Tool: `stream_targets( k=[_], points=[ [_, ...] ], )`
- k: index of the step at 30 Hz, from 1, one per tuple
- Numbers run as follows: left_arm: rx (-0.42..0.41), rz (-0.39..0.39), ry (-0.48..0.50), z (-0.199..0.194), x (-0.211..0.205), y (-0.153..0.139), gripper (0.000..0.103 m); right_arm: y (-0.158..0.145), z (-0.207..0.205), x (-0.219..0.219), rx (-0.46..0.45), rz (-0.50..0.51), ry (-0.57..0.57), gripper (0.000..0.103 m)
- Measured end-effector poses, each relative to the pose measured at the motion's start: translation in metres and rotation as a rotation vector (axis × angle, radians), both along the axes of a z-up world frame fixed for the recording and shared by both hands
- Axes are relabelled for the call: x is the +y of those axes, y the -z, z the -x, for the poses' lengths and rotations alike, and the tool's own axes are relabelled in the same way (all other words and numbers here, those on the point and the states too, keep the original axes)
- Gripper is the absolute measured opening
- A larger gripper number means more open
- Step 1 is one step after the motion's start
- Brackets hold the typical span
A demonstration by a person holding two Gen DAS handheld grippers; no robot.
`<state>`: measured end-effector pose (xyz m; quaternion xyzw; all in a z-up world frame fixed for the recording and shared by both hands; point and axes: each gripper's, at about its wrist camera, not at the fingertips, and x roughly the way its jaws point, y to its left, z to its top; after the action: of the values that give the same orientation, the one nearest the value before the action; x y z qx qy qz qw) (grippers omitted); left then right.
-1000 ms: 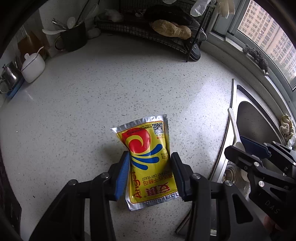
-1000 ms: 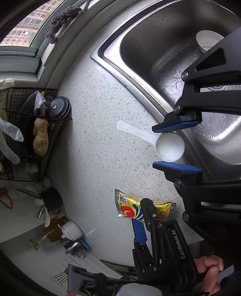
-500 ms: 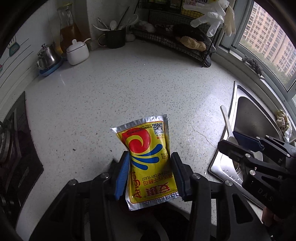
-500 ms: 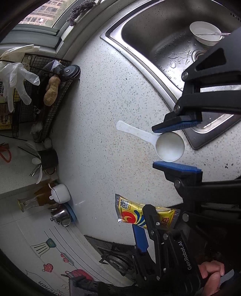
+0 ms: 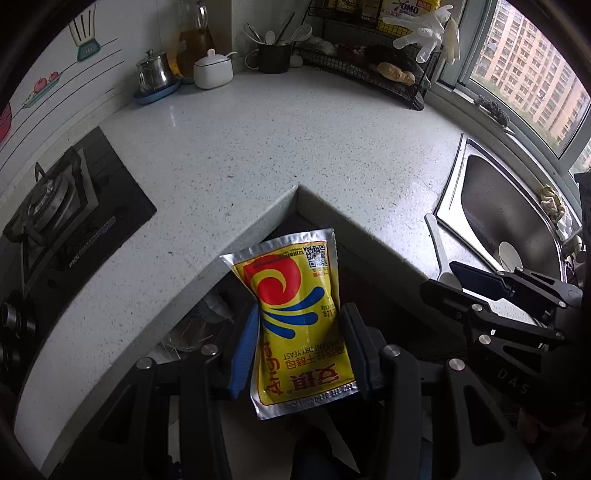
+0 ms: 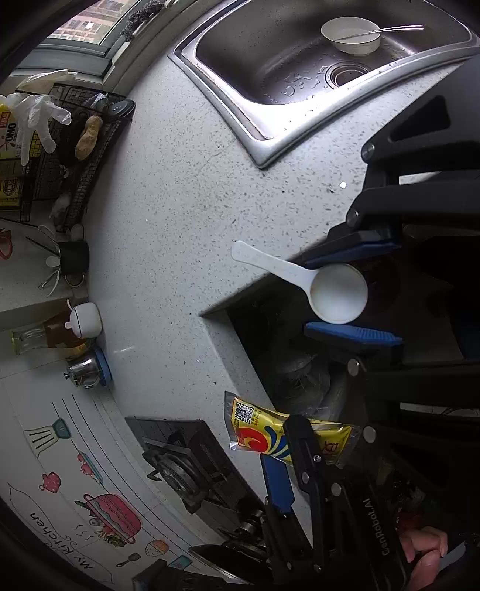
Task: Collect trash
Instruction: 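Carry the yeast packet and scoop down to the red bucket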
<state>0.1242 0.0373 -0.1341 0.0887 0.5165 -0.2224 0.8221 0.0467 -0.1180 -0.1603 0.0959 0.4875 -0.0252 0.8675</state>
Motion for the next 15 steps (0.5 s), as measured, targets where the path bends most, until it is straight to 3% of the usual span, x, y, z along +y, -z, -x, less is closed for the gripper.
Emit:
stream_targets(
  k=[7, 15],
  points=[
    [0.055, -0.024, -0.029, 0.028, 0.035, 0.031, 0.043, 0.027, 0.018, 0.033, 0.064, -0.025, -0.037, 0.03],
    [0.148, -0.04, -0.033, 0.041, 0.051, 0.09, 0.043, 0.071, 0.021, 0.05, 0.124, -0.03, -0.048, 0.03]
  ],
)
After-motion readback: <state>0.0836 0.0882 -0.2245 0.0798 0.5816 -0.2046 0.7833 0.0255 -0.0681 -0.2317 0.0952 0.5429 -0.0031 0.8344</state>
